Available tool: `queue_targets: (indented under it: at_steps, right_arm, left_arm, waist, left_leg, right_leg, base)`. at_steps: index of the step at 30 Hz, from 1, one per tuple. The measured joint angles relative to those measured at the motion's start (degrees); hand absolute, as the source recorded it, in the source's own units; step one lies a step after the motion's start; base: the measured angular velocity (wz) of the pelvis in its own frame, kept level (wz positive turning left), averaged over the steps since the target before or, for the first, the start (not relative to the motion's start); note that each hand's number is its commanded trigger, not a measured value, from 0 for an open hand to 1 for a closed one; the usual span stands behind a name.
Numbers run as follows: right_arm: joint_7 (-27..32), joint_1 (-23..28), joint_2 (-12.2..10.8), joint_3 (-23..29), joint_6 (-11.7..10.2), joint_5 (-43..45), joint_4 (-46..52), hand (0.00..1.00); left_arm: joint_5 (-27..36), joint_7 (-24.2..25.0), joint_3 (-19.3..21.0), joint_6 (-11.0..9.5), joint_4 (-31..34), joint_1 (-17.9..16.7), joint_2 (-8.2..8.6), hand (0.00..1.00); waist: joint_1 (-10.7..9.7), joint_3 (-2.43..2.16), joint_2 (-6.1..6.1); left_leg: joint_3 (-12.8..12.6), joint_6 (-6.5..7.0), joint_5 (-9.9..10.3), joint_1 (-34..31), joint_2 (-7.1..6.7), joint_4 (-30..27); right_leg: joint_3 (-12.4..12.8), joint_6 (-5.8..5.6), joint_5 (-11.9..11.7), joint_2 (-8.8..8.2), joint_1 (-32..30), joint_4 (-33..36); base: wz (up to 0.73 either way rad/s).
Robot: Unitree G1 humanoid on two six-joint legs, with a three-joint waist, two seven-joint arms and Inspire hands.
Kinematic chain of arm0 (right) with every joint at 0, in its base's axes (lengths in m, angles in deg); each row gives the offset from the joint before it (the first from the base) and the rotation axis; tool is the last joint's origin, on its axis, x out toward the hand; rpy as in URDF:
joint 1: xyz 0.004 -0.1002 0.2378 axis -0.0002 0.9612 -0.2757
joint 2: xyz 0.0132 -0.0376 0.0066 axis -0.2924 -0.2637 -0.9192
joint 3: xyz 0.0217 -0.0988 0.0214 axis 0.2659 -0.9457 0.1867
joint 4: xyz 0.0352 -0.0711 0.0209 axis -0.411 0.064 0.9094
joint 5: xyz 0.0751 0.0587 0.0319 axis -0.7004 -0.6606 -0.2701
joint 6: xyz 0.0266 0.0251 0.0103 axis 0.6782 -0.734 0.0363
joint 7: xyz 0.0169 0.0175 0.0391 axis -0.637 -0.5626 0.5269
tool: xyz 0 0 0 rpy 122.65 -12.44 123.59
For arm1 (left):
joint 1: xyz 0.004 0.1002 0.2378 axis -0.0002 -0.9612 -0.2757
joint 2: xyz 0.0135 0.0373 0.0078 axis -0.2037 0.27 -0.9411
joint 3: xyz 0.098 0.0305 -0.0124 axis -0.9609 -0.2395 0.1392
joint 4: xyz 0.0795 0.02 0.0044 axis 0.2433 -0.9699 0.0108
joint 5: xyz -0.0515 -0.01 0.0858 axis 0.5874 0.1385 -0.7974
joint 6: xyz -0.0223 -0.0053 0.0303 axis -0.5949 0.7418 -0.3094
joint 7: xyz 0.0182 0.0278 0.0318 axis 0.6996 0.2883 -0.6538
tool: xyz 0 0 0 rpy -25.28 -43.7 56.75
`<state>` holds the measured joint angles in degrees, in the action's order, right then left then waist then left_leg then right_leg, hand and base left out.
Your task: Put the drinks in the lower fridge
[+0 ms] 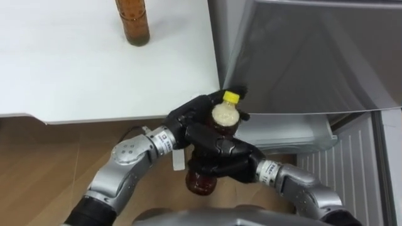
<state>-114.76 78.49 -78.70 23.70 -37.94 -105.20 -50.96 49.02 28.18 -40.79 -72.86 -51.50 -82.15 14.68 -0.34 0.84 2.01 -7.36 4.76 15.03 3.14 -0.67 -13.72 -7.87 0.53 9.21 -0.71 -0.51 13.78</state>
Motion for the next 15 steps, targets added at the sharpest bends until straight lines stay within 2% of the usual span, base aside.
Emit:
queue_targets:
  at_steps: [4, 6, 7, 9, 12, 15]
  right_arm:
    - [-1.40, 0.10, 0.70, -0.16, -1.18, -1.95, 0.29, 1.00]
    - [-2.09, 0.06, 0.77, -0.07, -3.53, -2.53, 0.09, 1.00]
    - [-2.15, 0.09, 0.87, -0.06, -4.01, -2.75, 0.07, 1.00]
    - [-2.56, 0.21, 1.67, 0.12, -4.72, -3.46, 0.00, 1.00]
    - [-2.79, 0.77, 2.85, 0.98, -3.96, -3.45, -0.34, 1.00]
    - [-3.32, 2.69, 3.54, 2.70, -3.53, -3.29, -0.34, 1.00]
  left_arm:
    - [-0.69, -0.20, 0.76, 1.39, 4.40, 0.00, -1.09, 0.00]
    - [-1.22, -0.33, 1.87, 1.56, 7.35, -0.02, -2.48, 0.00]
    - [-1.43, -0.37, 2.00, 1.64, 8.37, -0.02, -2.90, 0.00]
    - [-1.47, -0.46, 3.24, 1.73, 13.60, -0.02, -5.01, 0.00]
    - [-1.18, -0.40, 4.83, 1.91, 18.86, -0.04, -6.09, 0.00]
    - [2.70, -0.06, 8.28, 1.88, 25.64, -0.03, -5.97, 0.00]
  waist:
    - [-0.01, 0.14, -0.60]
    - [-0.36, 0.26, -0.97]
    - [-0.47, 0.30, -1.08]
    - [-0.96, 0.45, -1.74]
    - [-0.72, 0.34, -2.37]
    - [0.21, 0.31, -2.43]
  left_leg:
    - [0.01, 0.03, 0.02, -0.75, 0.02, -0.67]
    - [0.05, 0.03, 0.02, -0.62, 0.02, -0.68]
    - [0.08, 0.03, 0.02, -0.65, 0.02, -0.67]
    - [0.30, 0.06, 0.02, -1.06, 0.02, -0.39]
    - [0.77, 0.08, 0.01, -1.63, -0.02, -0.88]
    - [1.38, 0.06, 0.00, -1.91, -0.02, -1.26]
  right_leg:
    - [0.12, -0.08, -0.33, -0.06, -0.25, -0.18]
    - [0.43, -0.09, -0.38, 0.01, 0.05, -0.19]
    - [0.42, -0.09, -0.44, 0.02, 0.03, -0.20]
    - [0.21, -0.07, -0.68, -0.02, -0.23, -0.25]
    - [-0.20, -0.07, -0.69, -0.15, -0.46, -0.12]
    - [-0.73, -0.07, -0.69, -0.18, -0.64, -0.12]
  base:
    - [0.00]
    - [0.00]
    - [0.00]
    - [0.02]
    - [0.08]
    - [0.11]
